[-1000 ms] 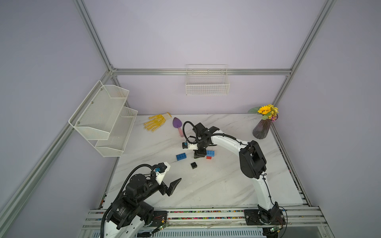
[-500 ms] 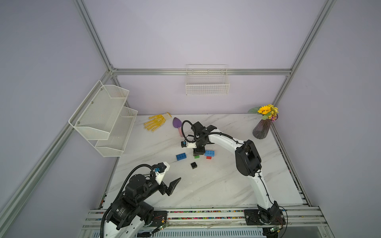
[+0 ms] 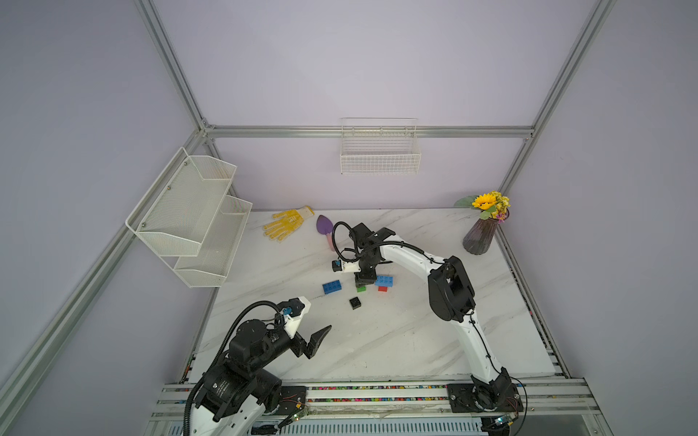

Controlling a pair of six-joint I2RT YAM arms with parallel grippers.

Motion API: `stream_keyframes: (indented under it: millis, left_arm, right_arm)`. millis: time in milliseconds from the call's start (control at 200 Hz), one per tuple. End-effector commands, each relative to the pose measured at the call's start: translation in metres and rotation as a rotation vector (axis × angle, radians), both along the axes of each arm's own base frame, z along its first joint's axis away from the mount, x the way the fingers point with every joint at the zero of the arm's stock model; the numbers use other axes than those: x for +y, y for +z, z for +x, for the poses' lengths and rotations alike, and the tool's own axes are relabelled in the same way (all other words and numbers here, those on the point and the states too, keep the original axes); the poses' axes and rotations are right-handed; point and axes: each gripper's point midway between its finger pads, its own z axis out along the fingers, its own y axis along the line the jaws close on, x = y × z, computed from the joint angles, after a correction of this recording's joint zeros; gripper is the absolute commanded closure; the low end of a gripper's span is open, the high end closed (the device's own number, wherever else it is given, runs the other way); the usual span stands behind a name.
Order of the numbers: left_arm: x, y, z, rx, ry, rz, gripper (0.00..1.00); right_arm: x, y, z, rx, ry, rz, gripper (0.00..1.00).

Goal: Assemble the letter f with lego
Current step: Pick up the lego brick from the center of the board.

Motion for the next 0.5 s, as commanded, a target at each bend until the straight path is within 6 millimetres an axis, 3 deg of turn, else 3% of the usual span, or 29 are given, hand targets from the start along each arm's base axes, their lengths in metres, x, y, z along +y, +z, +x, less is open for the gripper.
stream_keyframes:
  millis: [0, 495]
  left_arm:
    - [0.001, 0.008, 0.001, -0.043, 0.0, 0.004, 0.0]
    - [0.0, 0.007, 0.002, -0.036, -0.004, 0.005, 0.0]
  right_arm:
    - [-0.007, 0.003, -0.008, 0.037, 0.007, -0.008, 0.44]
    - [-0.012, 0.02, -0.013, 0.037, -0.008, 0.016, 0.45]
